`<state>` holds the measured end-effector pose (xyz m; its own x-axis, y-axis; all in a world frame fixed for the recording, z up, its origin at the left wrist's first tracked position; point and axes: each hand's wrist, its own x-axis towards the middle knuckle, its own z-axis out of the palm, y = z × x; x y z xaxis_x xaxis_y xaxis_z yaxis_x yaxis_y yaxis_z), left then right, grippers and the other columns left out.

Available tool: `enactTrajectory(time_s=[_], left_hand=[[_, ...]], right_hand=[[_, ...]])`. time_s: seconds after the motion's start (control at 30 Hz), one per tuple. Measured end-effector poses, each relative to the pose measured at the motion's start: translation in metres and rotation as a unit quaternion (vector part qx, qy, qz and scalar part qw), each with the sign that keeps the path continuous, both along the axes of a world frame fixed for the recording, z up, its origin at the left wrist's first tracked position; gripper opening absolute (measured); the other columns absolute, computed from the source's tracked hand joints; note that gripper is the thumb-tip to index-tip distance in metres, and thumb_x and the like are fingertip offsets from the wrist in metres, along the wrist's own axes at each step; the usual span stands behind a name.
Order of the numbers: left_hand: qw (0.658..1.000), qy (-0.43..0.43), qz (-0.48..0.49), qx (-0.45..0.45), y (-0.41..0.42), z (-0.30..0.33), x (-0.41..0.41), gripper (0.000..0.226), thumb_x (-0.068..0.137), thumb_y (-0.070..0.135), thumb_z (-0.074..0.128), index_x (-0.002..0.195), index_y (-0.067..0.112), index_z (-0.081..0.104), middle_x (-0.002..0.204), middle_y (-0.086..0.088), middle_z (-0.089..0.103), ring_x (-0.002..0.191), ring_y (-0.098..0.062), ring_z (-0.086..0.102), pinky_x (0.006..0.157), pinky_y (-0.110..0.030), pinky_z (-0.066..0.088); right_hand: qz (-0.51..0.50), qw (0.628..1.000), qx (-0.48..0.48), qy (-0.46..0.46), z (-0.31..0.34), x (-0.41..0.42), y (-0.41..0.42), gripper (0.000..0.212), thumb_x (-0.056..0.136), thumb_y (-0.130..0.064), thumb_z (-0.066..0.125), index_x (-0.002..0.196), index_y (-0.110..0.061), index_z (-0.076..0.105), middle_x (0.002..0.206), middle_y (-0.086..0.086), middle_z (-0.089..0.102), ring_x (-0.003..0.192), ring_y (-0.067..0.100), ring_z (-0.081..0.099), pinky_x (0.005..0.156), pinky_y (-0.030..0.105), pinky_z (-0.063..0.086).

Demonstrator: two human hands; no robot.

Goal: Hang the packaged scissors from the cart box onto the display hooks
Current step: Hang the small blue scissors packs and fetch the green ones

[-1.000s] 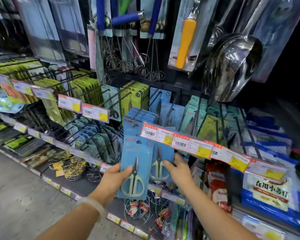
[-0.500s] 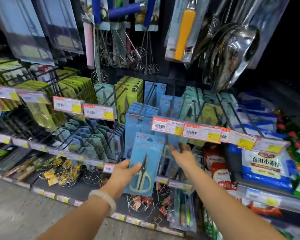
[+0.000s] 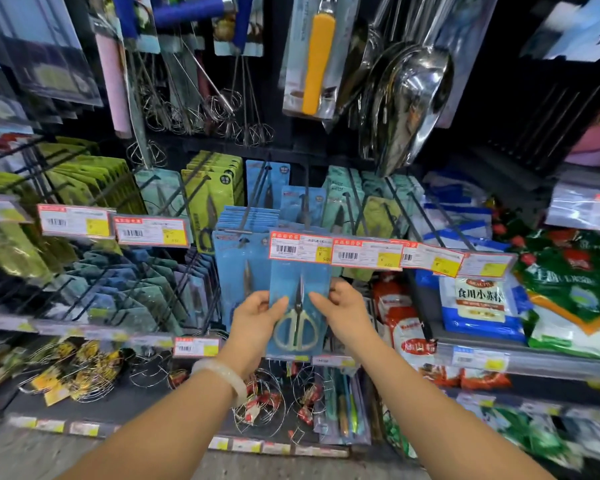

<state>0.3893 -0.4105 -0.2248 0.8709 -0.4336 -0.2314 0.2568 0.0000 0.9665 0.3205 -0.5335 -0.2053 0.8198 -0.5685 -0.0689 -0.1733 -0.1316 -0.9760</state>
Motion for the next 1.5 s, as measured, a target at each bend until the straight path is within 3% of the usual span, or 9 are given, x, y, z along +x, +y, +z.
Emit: enactTrajectory(time_s=[0.33, 0.5, 0.63, 0.77, 0.87, 1.0, 1.17, 1.4, 1.5], left_hand=[[1.0, -0.007, -0.002, 0.013, -0.007, -0.001, 0.007, 0.008, 0.089, 0.009, 0.062, 0.082, 0.013, 0.063, 0.08, 0.0, 0.067, 0.071, -0.01, 0.062, 0.056, -0.01, 0.052], [1.0, 0.005, 0.011, 0.012, -0.008, 0.002, 0.015, 0.007, 0.089, 0.011, 0.062, 0.082, 0.014, 0.063, 0.08, -0.001, 0.066, 0.074, -0.015, 0.061, 0.066, -0.022, 0.052], [0.998, -0.013, 0.012, 0.061, -0.013, 0.0, 0.018, 0.009, 0.09, 0.014, 0.061, 0.096, 0.008, 0.062, 0.082, 0.001, 0.063, 0.073, -0.009, 0.057, 0.06, -0.011, 0.05], [0.986, -0.018, 0.002, 0.164, -0.023, -0.007, 0.03, 0.049, 0.09, 0.028, 0.062, 0.13, 0.002, 0.049, 0.117, -0.008, 0.058, 0.103, -0.022, 0.055, 0.094, -0.034, 0.047], [0.966, 0.011, -0.015, 0.259, -0.026, -0.023, 0.032, 0.06, 0.087, 0.032, 0.064, 0.133, -0.002, 0.045, 0.127, -0.008, 0.056, 0.115, -0.031, 0.054, 0.1, -0.041, 0.045], [0.895, -0.045, -0.149, 0.417, -0.029, -0.042, 0.007, 0.058, 0.089, 0.031, 0.062, 0.134, -0.002, 0.043, 0.128, -0.017, 0.058, 0.113, -0.031, 0.058, 0.091, -0.033, 0.047], [0.744, -0.271, -0.317, 0.522, -0.062, -0.047, -0.042, 0.067, 0.088, 0.034, 0.06, 0.143, 0.012, 0.029, 0.144, -0.013, 0.038, 0.133, -0.031, 0.038, 0.109, -0.042, 0.036], [0.615, -0.477, -0.423, 0.464, -0.16, -0.011, -0.152, 0.072, 0.09, 0.03, 0.052, 0.15, 0.016, 0.014, 0.157, -0.013, 0.009, 0.146, -0.031, 0.007, 0.116, -0.043, 0.014], [0.583, -0.521, -0.456, 0.424, -0.21, 0.0, -0.22, 0.065, 0.092, 0.032, 0.051, 0.148, 0.016, 0.021, 0.157, -0.014, 0.013, 0.146, -0.031, 0.009, 0.116, -0.046, 0.015]], right_hand=[[-0.021, 1.0, 0.015, 0.008, -0.005, 0.006, -0.001, 0.015, 0.091, -0.005, 0.055, 0.106, -0.008, 0.056, 0.096, 0.005, 0.063, 0.086, 0.016, 0.06, 0.074, 0.023, 0.05], [-0.028, 0.999, 0.017, -0.007, -0.004, 0.015, -0.002, 0.009, 0.091, -0.006, 0.056, 0.098, -0.012, 0.057, 0.091, 0.007, 0.063, 0.083, 0.018, 0.059, 0.08, 0.035, 0.05], [-0.035, 0.999, -0.015, 0.029, -0.013, 0.022, -0.007, 0.004, 0.092, -0.016, 0.057, 0.094, -0.014, 0.056, 0.079, 0.006, 0.061, 0.077, 0.018, 0.055, 0.07, 0.034, 0.046], [-0.064, 0.994, -0.059, 0.06, -0.013, 0.03, -0.015, 0.03, 0.091, -0.024, 0.058, 0.114, -0.005, 0.053, 0.081, -0.008, 0.053, 0.084, 0.016, 0.054, 0.074, 0.024, 0.037], [-0.059, 0.989, -0.079, 0.109, -0.02, 0.025, -0.018, 0.05, 0.091, -0.029, 0.057, 0.132, -0.006, 0.04, 0.098, -0.006, 0.054, 0.099, 0.02, 0.057, 0.078, 0.022, 0.04], [0.006, 0.965, -0.15, 0.216, -0.049, -0.001, -0.018, 0.056, 0.092, -0.029, 0.055, 0.139, -0.006, 0.035, 0.137, 0.013, 0.045, 0.125, 0.028, 0.046, 0.099, 0.031, 0.038], [0.076, 0.895, -0.288, 0.332, -0.078, -0.062, -0.025, 0.06, 0.087, -0.028, 0.061, 0.135, -0.005, 0.035, 0.137, 0.017, 0.04, 0.127, 0.034, 0.039, 0.104, 0.038, 0.036], [-0.038, 0.838, -0.427, 0.338, -0.064, -0.194, -0.104, 0.073, 0.066, -0.024, 0.075, 0.127, -0.009, 0.039, 0.125, 0.017, 0.051, 0.12, 0.036, 0.049, 0.096, 0.04, 0.045], [-0.084, 0.831, -0.387, 0.391, -0.053, -0.27, -0.142, 0.061, 0.082, -0.026, 0.063, 0.135, -0.008, 0.037, 0.137, 0.016, 0.04, 0.131, 0.033, 0.036, 0.107, 0.042, 0.033]])
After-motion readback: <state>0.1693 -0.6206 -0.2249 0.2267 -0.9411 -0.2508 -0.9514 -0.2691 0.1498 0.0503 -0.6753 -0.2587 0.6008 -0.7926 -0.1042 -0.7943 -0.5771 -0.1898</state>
